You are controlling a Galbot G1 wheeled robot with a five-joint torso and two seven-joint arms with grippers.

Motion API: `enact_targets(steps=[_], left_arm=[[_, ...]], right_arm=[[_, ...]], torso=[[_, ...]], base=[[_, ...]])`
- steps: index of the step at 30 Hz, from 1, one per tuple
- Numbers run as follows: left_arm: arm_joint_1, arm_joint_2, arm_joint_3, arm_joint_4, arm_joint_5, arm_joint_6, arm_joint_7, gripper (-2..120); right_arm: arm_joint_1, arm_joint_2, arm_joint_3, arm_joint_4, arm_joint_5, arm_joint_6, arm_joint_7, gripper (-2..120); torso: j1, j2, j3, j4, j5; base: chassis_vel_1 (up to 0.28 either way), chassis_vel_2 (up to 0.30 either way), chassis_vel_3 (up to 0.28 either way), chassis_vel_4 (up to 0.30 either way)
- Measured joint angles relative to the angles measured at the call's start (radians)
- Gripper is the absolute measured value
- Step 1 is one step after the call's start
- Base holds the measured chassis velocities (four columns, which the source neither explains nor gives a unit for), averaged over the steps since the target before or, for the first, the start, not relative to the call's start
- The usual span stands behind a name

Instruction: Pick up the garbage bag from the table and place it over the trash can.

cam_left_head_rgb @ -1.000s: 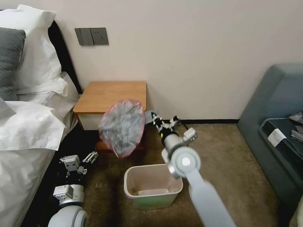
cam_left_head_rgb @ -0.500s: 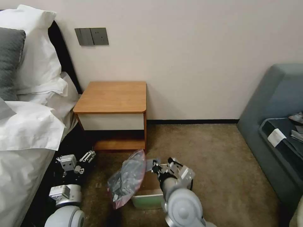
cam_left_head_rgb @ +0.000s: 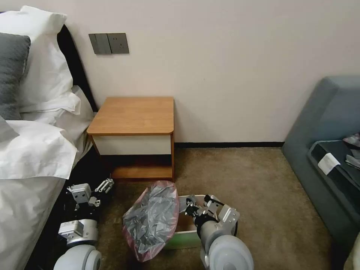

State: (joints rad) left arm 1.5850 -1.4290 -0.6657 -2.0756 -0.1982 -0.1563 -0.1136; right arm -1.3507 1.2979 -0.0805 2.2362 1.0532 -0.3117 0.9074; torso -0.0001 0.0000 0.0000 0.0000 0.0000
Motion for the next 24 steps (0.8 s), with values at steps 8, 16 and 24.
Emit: enact_targets(steps=[8,16,24], left_arm=[[-0.003,0.000,0.018,0.008,0.007,-0.001,0.004,99],[-0.003,0.019,0.038,0.020,0.009,-0.002,0.007,99],[0.049,0.090,0.113,-0.084,-0.160,0.170,0.025,100]], right_arm=[[-0.006,-0.004,0.002,0.015,0.000,-0.027,0.036,37],[-0.038,-0.040,0.024,0.042,-0.035,-0.047,0.046,65],[-0.081,-0.079,0.111,0.119,-0.067,-0.016,0.012,95]], torso=[[0.000,0.000,0.000,0.0000,0.0000],[0.000,0.000,0.000,0.0000,-0.0001],[0.000,0.000,0.000,0.0000,-0.0001]], base=[[0.000,0.000,0.000,0.000],[0.000,0.000,0.000,0.000],[0.000,0.000,0.000,0.000]])
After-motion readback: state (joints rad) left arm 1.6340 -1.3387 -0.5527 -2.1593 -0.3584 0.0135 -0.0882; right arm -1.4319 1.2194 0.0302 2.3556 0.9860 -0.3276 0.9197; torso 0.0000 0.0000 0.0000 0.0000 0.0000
